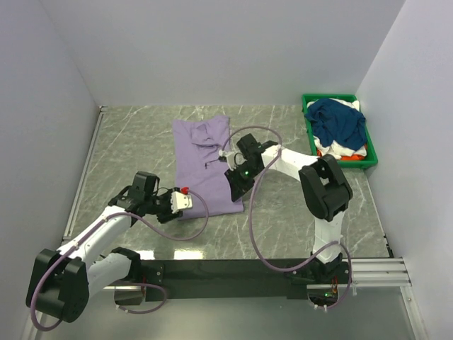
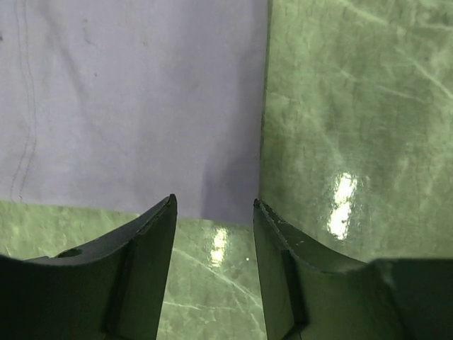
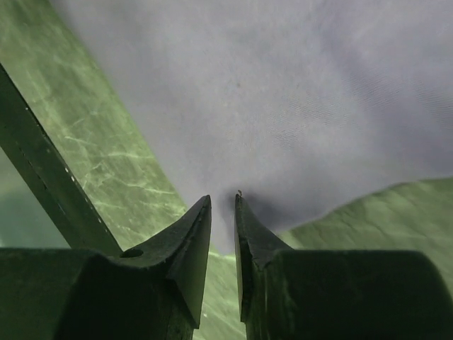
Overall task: Fold and stack the t-shirts
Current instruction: Fold the tshirt
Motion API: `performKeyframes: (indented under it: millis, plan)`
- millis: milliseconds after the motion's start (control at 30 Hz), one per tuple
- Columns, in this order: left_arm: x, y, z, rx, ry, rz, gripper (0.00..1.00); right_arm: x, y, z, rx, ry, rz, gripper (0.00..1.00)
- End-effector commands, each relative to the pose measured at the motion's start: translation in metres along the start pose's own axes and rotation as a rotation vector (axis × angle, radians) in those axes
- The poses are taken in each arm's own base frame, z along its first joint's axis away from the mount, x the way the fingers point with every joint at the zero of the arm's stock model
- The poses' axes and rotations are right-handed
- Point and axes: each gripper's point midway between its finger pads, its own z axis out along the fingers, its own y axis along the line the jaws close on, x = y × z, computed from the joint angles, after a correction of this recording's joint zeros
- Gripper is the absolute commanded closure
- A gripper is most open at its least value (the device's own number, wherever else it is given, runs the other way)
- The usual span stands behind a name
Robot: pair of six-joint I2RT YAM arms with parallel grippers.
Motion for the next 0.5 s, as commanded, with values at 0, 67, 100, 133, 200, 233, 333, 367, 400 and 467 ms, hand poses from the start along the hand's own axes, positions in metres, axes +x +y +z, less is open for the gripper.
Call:
performKeyframes:
  millis: [0, 67, 100, 133, 200, 233, 333, 367, 400, 467]
  plan:
    - [0.005, -0.003, -0.001, -0.008, 0.012, 0.039, 0.47, -0.001, 0.001, 0.015, -0.027, -0.024, 0.052, 0.73]
    - [0.008, -0.01, -0.002, 0.003, 0.014, 0.091, 0.46, 0.012, 0.0, 0.024, -0.026, 0.003, 0.073, 0.73]
    - [0.008, -0.011, -0.003, 0.002, 0.013, 0.103, 0.45, 0.014, 0.0, 0.026, -0.022, 0.009, 0.074, 0.73]
    - [0.008, -0.013, -0.005, 0.003, 0.01, 0.114, 0.45, 0.017, 0.004, 0.029, -0.022, 0.016, 0.067, 0.73]
    - [0.01, -0.017, -0.005, 0.008, 0.014, 0.15, 0.44, 0.026, 0.009, 0.031, -0.019, 0.031, 0.057, 0.71]
    - [0.009, -0.016, -0.006, -0.002, 0.013, 0.162, 0.44, 0.022, 0.016, 0.026, -0.014, 0.011, 0.026, 0.71]
    - [0.008, -0.018, -0.006, -0.01, 0.012, 0.217, 0.44, 0.024, 0.029, 0.018, -0.001, -0.004, -0.04, 0.66]
    - [0.008, -0.019, -0.006, -0.01, 0.009, 0.243, 0.44, 0.019, 0.032, 0.006, 0.027, -0.039, -0.078, 0.64]
    - [0.007, -0.018, -0.006, -0.02, 0.005, 0.258, 0.44, 0.017, 0.032, 0.0, 0.053, -0.058, -0.108, 0.6]
    - [0.008, -0.018, -0.005, -0.031, 0.005, 0.286, 0.44, 0.012, 0.029, -0.02, 0.13, -0.117, -0.231, 0.55]
